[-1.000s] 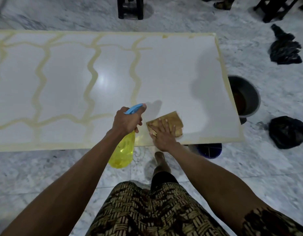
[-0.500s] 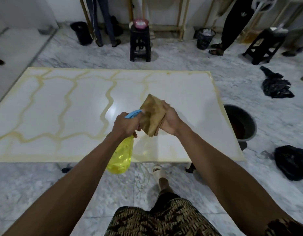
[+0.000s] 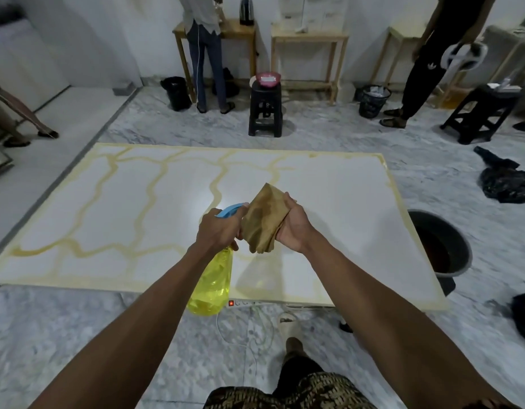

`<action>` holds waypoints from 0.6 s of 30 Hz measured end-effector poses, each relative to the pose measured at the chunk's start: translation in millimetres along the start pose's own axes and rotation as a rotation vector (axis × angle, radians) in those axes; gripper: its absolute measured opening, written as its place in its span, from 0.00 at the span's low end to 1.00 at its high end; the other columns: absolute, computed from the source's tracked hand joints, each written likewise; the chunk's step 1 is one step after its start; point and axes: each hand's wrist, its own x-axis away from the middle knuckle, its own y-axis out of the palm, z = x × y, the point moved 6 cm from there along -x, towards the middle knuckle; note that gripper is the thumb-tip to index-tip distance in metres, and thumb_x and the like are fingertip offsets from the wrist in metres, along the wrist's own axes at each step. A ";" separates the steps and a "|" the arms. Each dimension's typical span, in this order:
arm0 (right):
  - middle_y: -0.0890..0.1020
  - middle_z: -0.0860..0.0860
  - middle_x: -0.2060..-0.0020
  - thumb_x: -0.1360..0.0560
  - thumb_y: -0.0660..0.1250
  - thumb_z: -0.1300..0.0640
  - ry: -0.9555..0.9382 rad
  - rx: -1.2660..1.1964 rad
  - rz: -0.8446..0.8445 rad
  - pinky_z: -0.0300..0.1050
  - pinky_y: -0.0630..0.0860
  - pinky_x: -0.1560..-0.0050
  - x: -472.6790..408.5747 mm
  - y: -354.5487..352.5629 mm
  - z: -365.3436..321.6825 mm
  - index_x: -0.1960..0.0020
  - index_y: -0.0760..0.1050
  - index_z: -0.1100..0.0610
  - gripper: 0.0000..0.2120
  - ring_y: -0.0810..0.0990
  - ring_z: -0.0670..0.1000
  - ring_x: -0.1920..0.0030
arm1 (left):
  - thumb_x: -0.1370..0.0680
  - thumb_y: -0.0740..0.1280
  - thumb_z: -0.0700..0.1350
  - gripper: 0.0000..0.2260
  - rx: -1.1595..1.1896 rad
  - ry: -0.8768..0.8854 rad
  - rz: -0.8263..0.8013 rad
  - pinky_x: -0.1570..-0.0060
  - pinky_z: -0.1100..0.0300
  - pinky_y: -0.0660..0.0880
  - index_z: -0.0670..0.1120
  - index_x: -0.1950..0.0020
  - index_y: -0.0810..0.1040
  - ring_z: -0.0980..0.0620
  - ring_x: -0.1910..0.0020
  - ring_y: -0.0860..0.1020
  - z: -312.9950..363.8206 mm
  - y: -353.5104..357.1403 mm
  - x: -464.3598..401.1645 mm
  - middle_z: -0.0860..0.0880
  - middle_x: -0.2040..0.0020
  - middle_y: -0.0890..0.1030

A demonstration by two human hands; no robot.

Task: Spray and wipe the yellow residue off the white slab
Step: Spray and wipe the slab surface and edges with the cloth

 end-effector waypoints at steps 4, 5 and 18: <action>0.79 0.60 0.34 0.17 0.48 0.36 0.025 0.002 -0.002 0.59 0.67 0.27 -8.3 6.6 0.5 0.28 0.71 0.59 0.32 0.76 0.59 0.32 | 0.34 0.67 0.72 0.40 0.026 -0.014 0.003 0.55 0.47 0.85 0.34 0.47 0.81 0.45 0.74 0.82 2.0 -4.5 -6.6 0.45 0.70 0.85; 0.79 0.60 0.34 0.18 0.48 0.36 0.029 0.000 -0.004 0.59 0.66 0.27 -11.6 6.9 -0.5 0.28 0.71 0.59 0.33 0.76 0.60 0.32 | 0.34 0.68 0.71 0.39 0.028 -0.024 0.001 0.55 0.47 0.84 0.35 0.47 0.81 0.46 0.74 0.82 2.1 -4.8 -9.5 0.45 0.71 0.84; 0.82 0.60 0.39 0.17 0.49 0.38 0.074 -0.045 0.039 0.57 0.74 0.36 -105.5 1.8 -38.6 0.32 0.74 0.60 0.31 0.79 0.59 0.37 | 0.24 0.69 0.66 0.33 -0.003 -0.108 0.014 0.61 0.54 0.82 0.35 0.43 0.81 0.47 0.76 0.82 14.9 6.1 -104.2 0.47 0.73 0.83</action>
